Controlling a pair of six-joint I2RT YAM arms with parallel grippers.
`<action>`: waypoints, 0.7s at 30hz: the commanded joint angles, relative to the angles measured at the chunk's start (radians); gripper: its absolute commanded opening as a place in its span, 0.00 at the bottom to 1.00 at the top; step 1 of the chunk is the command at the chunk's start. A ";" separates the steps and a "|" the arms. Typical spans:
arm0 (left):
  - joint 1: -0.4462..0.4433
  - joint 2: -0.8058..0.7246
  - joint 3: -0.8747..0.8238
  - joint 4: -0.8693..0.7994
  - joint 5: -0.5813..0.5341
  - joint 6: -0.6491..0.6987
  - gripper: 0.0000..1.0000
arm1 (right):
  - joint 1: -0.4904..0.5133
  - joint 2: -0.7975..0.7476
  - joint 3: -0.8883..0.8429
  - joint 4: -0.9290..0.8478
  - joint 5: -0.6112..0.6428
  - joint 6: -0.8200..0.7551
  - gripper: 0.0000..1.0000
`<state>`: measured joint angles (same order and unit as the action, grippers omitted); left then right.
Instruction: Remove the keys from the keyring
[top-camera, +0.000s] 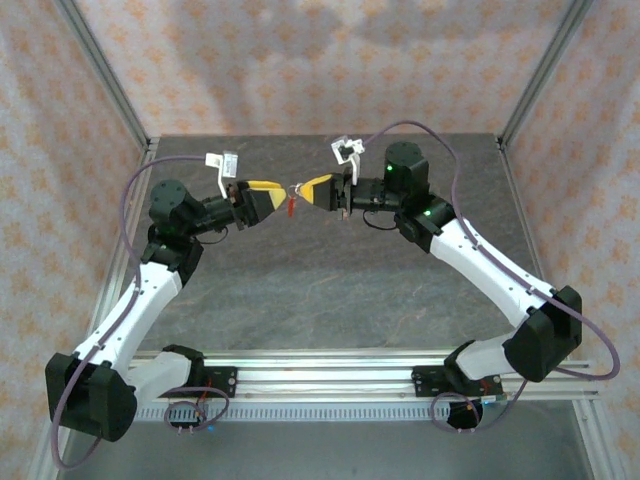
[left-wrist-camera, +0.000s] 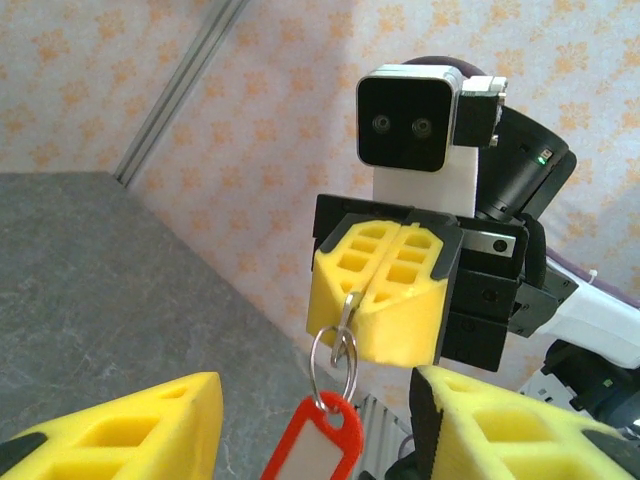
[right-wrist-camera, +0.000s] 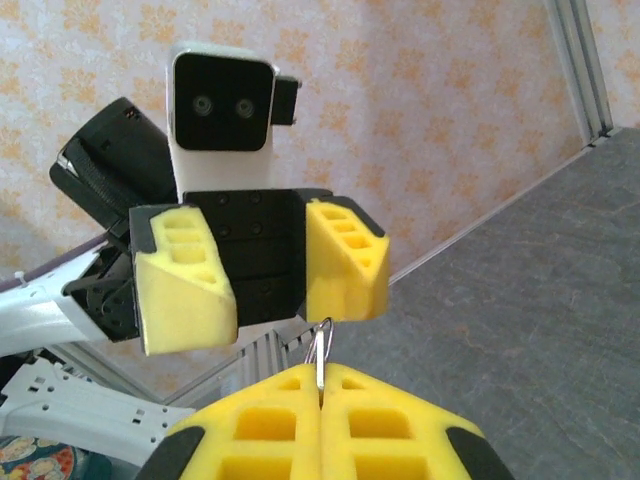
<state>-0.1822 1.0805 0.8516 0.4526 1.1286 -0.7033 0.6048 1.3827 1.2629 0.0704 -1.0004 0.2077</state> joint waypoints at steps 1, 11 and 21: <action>0.000 0.007 0.052 0.019 0.057 -0.006 0.51 | -0.005 0.002 0.038 -0.040 -0.039 -0.053 0.00; -0.033 0.047 0.079 0.003 0.109 0.000 0.46 | -0.005 0.008 0.050 -0.060 -0.059 -0.075 0.00; -0.056 0.052 0.102 -0.114 0.118 0.082 0.38 | -0.005 0.007 0.056 -0.058 -0.071 -0.075 0.00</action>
<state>-0.2298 1.1305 0.9184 0.3668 1.2236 -0.6590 0.6048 1.3869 1.2778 -0.0006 -1.0481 0.1520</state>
